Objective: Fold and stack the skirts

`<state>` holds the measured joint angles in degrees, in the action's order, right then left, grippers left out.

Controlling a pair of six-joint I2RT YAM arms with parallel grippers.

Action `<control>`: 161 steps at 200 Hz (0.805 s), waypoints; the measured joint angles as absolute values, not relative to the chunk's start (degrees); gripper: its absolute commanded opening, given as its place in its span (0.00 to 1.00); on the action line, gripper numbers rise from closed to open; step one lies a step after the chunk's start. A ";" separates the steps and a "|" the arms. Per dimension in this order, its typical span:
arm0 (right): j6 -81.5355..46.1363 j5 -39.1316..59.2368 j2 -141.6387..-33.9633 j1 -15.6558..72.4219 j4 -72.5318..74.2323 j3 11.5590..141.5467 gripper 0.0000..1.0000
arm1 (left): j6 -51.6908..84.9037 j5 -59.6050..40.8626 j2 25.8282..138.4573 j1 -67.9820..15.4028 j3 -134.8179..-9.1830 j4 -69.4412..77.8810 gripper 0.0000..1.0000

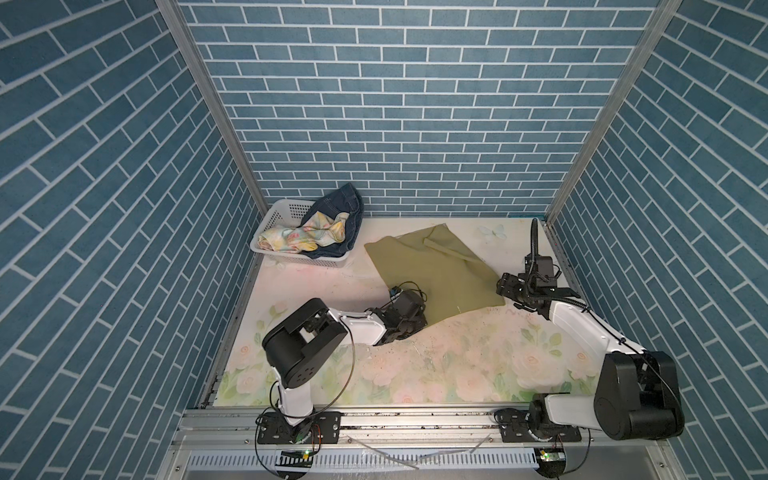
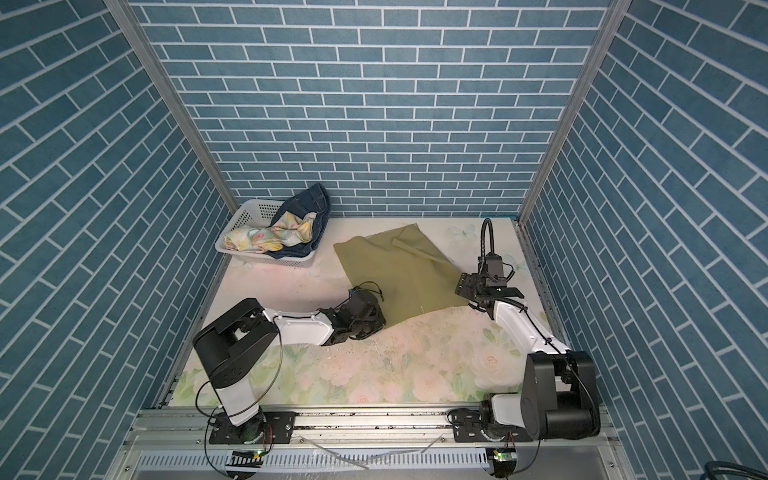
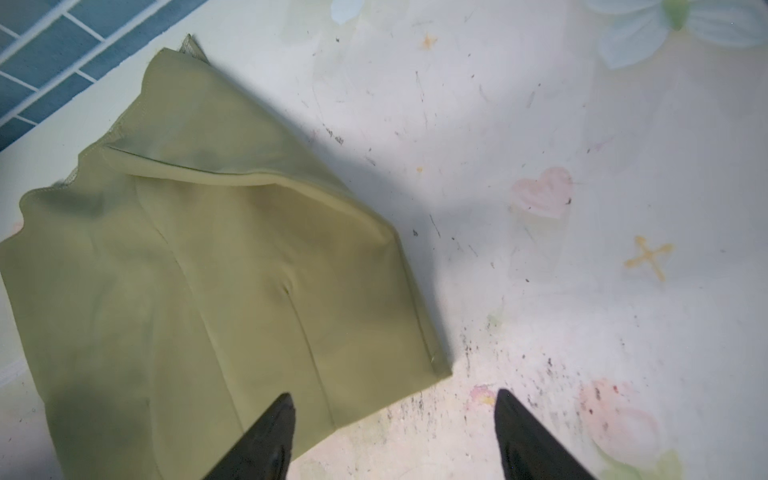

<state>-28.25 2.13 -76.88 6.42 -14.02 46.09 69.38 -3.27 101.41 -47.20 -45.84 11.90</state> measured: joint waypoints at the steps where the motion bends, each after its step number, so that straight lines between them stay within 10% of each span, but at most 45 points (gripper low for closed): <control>1: -28.25 2.13 -76.88 6.42 -14.02 46.09 0.74 | 69.38 -3.27 101.41 -47.20 -45.84 11.90 0.00; 94: -31.90 8.43 -81.21 11.53 -7.64 36.73 0.63 | 64.82 -3.70 97.01 -42.98 -40.86 11.92 0.00; 161: -32.69 7.27 -84.95 12.75 -2.15 35.94 0.21 | 60.77 -3.07 96.07 -42.52 -41.76 8.23 0.00</control>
<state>-32.69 7.27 -84.95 12.75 -2.15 35.94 60.77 -3.07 96.07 -42.52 -41.76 8.23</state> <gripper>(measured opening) 0.302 0.061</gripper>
